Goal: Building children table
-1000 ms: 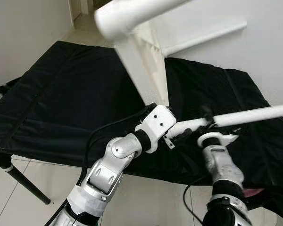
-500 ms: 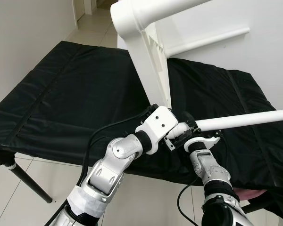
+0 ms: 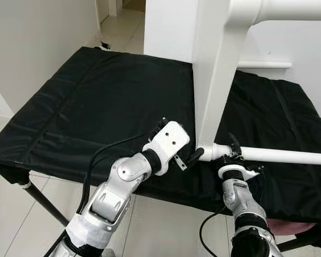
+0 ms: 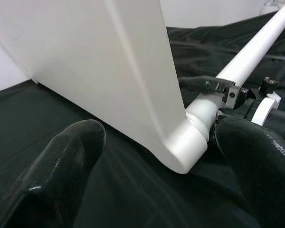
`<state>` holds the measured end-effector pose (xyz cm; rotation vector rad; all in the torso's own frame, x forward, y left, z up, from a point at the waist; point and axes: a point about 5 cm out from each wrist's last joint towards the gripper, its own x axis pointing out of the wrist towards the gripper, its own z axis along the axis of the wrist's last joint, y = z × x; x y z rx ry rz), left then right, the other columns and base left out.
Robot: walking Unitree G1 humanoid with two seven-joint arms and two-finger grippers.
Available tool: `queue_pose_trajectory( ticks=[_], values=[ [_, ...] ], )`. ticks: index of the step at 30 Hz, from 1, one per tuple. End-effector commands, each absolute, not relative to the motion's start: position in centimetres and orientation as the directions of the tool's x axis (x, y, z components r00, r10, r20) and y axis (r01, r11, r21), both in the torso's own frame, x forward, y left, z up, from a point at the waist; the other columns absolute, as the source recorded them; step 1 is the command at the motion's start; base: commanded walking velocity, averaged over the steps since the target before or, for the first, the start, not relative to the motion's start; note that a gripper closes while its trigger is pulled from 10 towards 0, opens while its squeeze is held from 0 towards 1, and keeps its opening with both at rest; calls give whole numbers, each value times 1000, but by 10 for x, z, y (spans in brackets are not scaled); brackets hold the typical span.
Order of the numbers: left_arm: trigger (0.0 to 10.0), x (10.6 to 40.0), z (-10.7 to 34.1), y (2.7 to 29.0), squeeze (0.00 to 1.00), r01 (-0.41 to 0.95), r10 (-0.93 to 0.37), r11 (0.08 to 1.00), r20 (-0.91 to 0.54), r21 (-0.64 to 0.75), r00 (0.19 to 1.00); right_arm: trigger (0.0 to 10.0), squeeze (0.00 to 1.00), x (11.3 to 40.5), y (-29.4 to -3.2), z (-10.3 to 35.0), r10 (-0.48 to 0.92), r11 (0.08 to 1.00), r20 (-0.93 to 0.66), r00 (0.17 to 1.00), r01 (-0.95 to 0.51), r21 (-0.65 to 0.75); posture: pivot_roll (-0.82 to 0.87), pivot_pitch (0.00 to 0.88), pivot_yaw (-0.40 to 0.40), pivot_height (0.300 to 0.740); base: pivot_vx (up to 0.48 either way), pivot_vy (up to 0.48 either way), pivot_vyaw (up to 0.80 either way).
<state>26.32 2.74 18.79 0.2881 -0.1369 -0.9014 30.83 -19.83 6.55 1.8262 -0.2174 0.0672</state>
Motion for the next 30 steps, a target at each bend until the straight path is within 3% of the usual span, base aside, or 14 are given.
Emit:
queue_pose_trajectory(
  ticks=[1, 7, 12, 13, 15, 19, 20, 22, 30],
  values=[
    [10000, 261, 186, 26, 0, 762, -795, 574, -22, 300, 607, 10000, 0, 301, -196, 58, -128, -255, 158, 979, -187, 949, 43, 0, -18, 740, 0, 0, 0],
    [10000, 263, 182, 28, 0, 761, -784, 588, -37, 275, 619, 10000, 0, 297, -202, 55, -143, -235, 156, 977, -186, 954, 37, 0, -15, 740, 0, 0, 0],
    [10000, 283, 181, 25, 0, 711, -715, 677, -60, 191, 697, 10000, 0, 299, -206, 60, -129, -220, 179, 975, -204, 954, 37, 0, -15, 740, 0, 0, 0],
    [10000, 300, 185, 22, 0, 663, -660, 733, -81, 150, 747, 10000, 0, 299, -208, 63, -116, -195, 193, 974, -213, 957, 27, 7, -23, 740, 0, 0, 0],
    [10000, 306, 189, 18, 0, 663, -658, 740, -86, 113, 748, 10000, 0, 299, -208, 65, -113, -185, 200, 973, -219, 958, 27, 8, -24, 740, 0, 0, 0],
    [10000, 303, 201, 6, 0, 754, -753, 657, -43, -4, 656, 10000, 0, 299, -209, 66, -106, -170, 200, 974, -216, 961, 19, 12, -30, 740, 0, 0, 0],
    [10000, 300, 207, 0, 0, 796, -796, 605, -27, -2, 605, 10000, 0, 299, -210, 66, -104, -164, 199, 974, -214, 963, 20, 13, -30, 740, 0, 0, 0],
    [10000, 300, 209, -5, 0, 814, -814, 580, -27, 2, 580, 10000, 0, 298, -211, 66, -103, -161, 199, 975, -214, 964, 16, 13, -27, 740, 0, 0, 0],
    [10000, 309, 215, -18, 0, 816, -815, 578, -38, -3, 578, 10000, 0, 298, -212, 69, -102, -144, 216, 971, -230, 963, 7, 12, -21, 740, 0, 0, 0]
  ],
)
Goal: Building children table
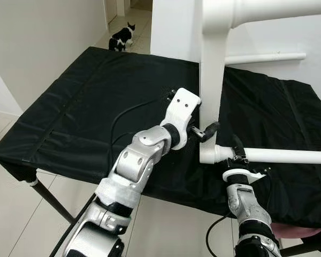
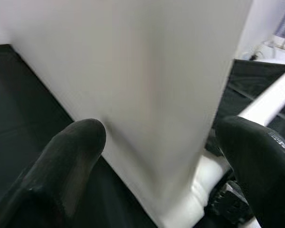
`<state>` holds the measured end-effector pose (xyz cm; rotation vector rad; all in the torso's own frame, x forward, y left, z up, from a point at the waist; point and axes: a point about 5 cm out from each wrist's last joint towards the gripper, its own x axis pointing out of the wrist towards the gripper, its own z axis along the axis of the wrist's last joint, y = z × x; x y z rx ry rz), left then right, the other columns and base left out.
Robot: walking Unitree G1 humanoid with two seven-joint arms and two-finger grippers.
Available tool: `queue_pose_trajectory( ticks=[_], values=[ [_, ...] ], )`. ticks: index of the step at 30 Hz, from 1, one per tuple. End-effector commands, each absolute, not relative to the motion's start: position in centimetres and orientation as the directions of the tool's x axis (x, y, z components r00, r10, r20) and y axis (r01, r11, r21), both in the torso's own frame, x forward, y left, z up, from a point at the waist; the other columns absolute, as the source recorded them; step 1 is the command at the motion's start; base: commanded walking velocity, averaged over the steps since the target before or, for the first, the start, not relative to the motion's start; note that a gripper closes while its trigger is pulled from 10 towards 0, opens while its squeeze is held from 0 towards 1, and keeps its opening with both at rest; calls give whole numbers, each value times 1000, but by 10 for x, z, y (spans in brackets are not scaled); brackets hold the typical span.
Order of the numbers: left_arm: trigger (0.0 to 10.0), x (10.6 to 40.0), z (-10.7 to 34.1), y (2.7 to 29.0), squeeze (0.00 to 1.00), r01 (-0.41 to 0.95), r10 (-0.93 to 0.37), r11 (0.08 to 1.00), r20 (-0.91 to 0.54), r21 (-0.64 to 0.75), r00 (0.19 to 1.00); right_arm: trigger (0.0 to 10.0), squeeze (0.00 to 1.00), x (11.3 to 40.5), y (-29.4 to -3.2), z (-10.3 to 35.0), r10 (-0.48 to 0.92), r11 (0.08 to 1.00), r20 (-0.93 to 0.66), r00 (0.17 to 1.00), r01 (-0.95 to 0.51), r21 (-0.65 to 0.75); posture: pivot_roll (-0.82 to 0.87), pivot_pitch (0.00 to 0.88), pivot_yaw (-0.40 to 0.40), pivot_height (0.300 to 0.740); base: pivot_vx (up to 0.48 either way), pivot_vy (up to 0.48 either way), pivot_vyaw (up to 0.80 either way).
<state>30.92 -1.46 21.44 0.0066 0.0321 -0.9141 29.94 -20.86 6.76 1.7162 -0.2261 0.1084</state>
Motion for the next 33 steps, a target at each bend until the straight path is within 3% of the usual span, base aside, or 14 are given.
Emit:
queue_pose_trajectory(
  ticks=[1, 10, 13, 14, 15, 16, 24, 25, 26, 33],
  values=[
    [10000, 311, 217, -19, 0, 813, -812, 583, -35, 3, 582, 10000, 0, 298, -211, 69, -101, -143, 218, 971, -231, 962, 7, 9, -17, 740, 0, 0, 0],
    [10000, 325, 230, -21, 0, 793, -793, 608, -23, 37, 609, 10000, 0, 297, -209, 64, -112, -189, 202, 973, -220, 957, 12, 5, -9, 740, 0, 0, 0],
    [10000, 339, 249, -17, 0, 745, -746, 665, 8, 55, 665, 10000, 0, 298, -204, 61, -104, -204, 184, 977, -202, 958, 20, 3, -2, 740, 0, 0, 0],
    [3843, 344, 257, -15, 0, 712, -715, 699, 28, 66, 699, 10000, 0, 299, -201, 61, -100, -204, 185, 978, -202, 958, 20, 2, 1, 740, 0, 0, 0],
    [3843, 344, 257, -15, 0, 712, -715, 699, 28, 66, 699, 10000, 0, 299, -201, 61, -100, -204, 185, 978, -202, 958, 20, 2, 1, 740, 0, 0, 0],
    [0, 348, 262, -13, 0, 679, -682, 732, 39, 57, 731, 10000, 0, 300, -200, 62, -98, -201, 188, 977, -204, 958, 20, 3, 1, 740, 0, 0, 0],
    [0, 353, 271, -13, 0, 603, -607, 794, 63, 75, 792, 10000, 0, 299, -197, 68, -65, -162, 226, 972, -234, 959, 15, 3, 0, 740, 0, 0, 0],
    [0, 354, 277, -13, 0, 594, -599, 801, 81, 78, 797, 10000, 765, 297, -196, 68, -54, -154, 224, 973, -230, 961, 15, 3, 0, 740, 0, 0, 0],
    [0, 355, 282, -12, 0, 584, -590, 807, 96, 86, 801, 10000, 1000, 295, -193, 67, -40, -143, 225, 974, -228, 963, 15, 3, 0, 740, 0, 0, 0],
    [0, 358, 291, -12, 0, 573, -579, 815, 123, 85, 806, 10000, 1000, 285, -188, 71, -5, -116, 265, 964, -263, 958, 3, 6, 4, 740, 0, 0, 0]
  ],
)
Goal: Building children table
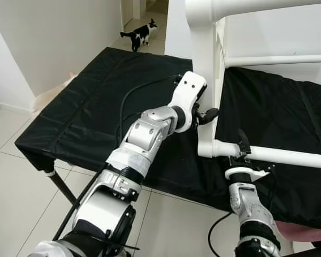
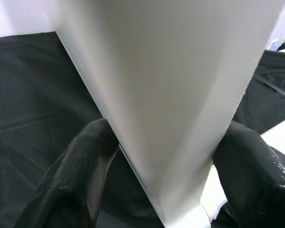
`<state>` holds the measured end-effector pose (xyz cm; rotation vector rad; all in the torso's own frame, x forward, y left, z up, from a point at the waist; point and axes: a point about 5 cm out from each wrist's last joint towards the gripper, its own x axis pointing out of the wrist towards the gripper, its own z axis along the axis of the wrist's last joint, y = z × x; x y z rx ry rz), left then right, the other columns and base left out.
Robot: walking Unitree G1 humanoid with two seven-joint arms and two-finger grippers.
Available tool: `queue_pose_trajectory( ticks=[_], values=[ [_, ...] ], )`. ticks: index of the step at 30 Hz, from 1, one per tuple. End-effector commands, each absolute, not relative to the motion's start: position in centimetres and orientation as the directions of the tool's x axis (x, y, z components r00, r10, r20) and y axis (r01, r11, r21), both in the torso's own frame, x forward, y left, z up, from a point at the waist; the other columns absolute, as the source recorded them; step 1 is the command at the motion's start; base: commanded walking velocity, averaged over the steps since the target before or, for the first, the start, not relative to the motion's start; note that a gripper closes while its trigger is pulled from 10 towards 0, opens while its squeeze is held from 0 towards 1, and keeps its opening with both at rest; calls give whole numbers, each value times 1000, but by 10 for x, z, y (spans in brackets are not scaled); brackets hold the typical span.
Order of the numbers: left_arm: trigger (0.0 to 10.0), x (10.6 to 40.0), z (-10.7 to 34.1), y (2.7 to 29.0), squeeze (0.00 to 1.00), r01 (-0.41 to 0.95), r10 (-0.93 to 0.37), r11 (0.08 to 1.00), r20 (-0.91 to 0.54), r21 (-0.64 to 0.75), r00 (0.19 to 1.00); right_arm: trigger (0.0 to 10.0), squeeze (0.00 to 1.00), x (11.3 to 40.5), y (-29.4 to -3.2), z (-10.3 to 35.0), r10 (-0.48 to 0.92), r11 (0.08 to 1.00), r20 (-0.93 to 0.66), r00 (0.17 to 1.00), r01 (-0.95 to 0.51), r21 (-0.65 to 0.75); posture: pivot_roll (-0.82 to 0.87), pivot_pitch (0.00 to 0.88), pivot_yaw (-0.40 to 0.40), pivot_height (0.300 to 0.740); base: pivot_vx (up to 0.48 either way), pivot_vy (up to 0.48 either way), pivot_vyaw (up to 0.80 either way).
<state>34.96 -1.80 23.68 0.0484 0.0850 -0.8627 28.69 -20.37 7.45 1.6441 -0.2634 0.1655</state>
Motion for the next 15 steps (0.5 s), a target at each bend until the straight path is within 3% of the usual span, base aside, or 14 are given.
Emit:
queue_pose_trajectory(
  ticks=[1, 6, 7, 13, 15],
  values=[
    [0, 358, 291, -12, 0, 573, -579, 815, 123, 85, 806, 10000, 1000, 285, -188, 71, -5, -116, 265, 964, -263, 958, 3, 6, 4, 740, 0, 0, 0],
    [0, 358, 296, -14, 0, 581, -588, 809, 137, 92, 797, 10000, 1000, 252, -181, 85, 35, -62, 341, 939, -338, 939, -15, 18, 17, 740, 0, 0, 0],
    [0, 358, 296, -15, 0, 586, -593, 805, 135, 90, 794, 10000, 0, 242, -179, 91, 48, -16, 343, 938, -343, 939, -27, 26, 24, 740, 0, 0, 0],
    [0, 357, 294, -17, 0, 598, -604, 797, 129, 81, 787, 10000, 0, 223, -182, 110, 79, 115, 361, 929, -369, 923, -50, 32, 38, 740, 0, 0, 0],
    [0, 357, 292, -20, 0, 612, -617, 787, 126, 79, 777, 10000, 0, 214, -192, 130, 81, 163, 441, 894, -449, 879, -71, 36, 50, 740, 0, 0, 0]
  ],
)
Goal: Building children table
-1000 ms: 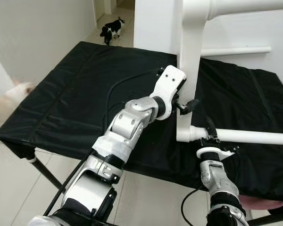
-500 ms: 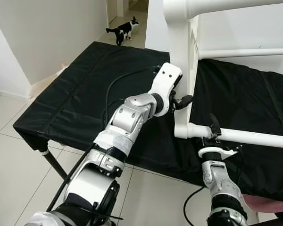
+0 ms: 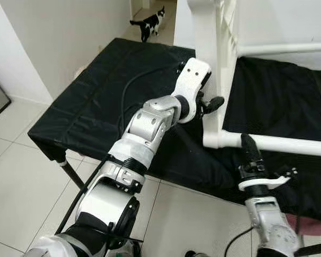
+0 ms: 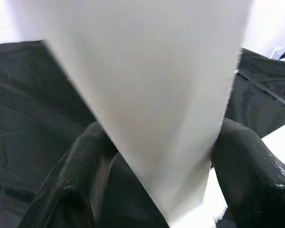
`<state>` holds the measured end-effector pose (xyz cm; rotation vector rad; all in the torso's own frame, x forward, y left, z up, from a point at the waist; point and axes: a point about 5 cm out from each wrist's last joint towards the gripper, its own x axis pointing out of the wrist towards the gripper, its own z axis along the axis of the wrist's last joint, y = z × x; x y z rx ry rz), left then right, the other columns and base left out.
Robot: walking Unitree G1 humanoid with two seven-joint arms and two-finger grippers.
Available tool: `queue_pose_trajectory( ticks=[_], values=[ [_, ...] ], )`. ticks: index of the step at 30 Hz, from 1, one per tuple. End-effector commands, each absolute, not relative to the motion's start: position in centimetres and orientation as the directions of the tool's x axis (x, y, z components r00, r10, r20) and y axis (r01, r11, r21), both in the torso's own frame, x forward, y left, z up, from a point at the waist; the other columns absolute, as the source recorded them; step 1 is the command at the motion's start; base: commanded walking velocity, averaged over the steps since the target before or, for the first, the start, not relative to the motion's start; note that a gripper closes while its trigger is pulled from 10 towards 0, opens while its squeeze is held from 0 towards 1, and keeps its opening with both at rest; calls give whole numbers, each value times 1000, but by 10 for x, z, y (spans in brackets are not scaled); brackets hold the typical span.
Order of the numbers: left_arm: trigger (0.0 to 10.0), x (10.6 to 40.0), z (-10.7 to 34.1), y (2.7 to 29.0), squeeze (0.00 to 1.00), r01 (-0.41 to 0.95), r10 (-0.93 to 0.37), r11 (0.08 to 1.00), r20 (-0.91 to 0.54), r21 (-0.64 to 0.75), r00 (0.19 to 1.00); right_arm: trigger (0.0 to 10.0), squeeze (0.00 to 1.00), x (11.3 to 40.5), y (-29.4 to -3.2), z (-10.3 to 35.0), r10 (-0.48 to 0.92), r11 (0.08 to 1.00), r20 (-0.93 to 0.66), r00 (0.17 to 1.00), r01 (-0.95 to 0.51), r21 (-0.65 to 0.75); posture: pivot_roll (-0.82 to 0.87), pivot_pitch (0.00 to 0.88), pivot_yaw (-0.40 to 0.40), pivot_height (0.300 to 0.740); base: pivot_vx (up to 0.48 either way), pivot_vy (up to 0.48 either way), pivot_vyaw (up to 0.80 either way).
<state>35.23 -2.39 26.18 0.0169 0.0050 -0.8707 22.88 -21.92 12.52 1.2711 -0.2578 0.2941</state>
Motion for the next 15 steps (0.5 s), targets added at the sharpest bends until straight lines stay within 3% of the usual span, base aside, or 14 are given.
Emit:
queue_pose_trajectory(
  ticks=[1, 8, 15],
  values=[
    [0, 356, 292, -21, 0, 616, -621, 784, 124, 79, 774, 10000, 0, 211, -195, 135, 85, 188, 460, 884, -468, 864, -71, 36, 50, 740, 0, 0, 0],
    [0, 357, 289, -26, 0, 630, -636, 772, 120, 87, 762, 10000, 0, 205, -201, 159, 58, 258, 483, 874, -481, 838, -82, 40, 53, 740, 0, 0, 0],
    [0, 356, 289, -27, 0, 632, -641, 768, 120, 106, 758, 10000, 0, 200, -199, 152, -10, 223, 417, 909, -404, 887, -79, 42, 54, 740, 0, 0, 0]
  ],
)
